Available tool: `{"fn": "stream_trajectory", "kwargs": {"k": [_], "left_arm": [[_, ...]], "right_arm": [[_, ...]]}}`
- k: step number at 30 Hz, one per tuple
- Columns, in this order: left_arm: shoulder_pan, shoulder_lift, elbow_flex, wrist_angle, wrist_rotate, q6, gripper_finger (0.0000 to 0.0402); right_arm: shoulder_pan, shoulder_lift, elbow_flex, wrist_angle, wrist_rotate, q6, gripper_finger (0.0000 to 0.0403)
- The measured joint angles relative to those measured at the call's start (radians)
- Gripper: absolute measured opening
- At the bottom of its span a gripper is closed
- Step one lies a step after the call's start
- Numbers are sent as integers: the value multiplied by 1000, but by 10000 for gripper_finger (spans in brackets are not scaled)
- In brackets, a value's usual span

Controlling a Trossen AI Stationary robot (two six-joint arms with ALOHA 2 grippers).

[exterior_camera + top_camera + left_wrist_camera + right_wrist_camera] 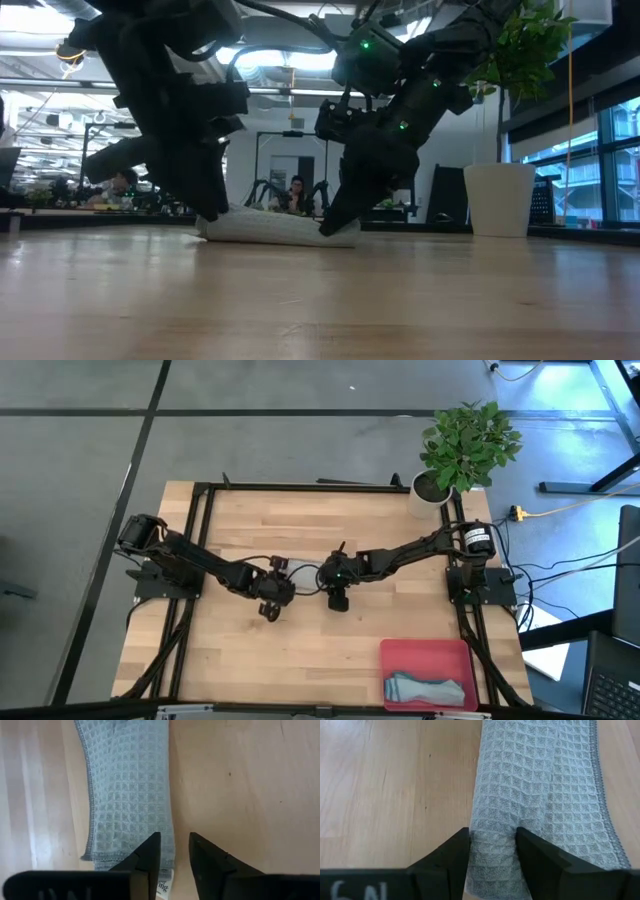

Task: Roll microfiber towels into tight, uniform cylinder then place into a basket
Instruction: Roll the gray towel

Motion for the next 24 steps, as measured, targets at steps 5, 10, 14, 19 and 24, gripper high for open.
{"fn": "stream_trajectory", "kwargs": {"k": [5,10,14,19,24], "left_arm": [[-7,0,0,0,-30,-6,111],[8,14,-10,13,-31,-32,121],[31,46,-22,15,-34,-25,120],[56,78,-19,16,-37,-29,121],[73,102,-18,11,-15,-32,103]], "right_arm": [[0,0,0,5,0,0,165],[0,0,0,8,0,0,165],[-1,0,0,11,0,1,165],[-1,1,1,16,0,2,165],[-1,1,1,16,0,1,165]]}}
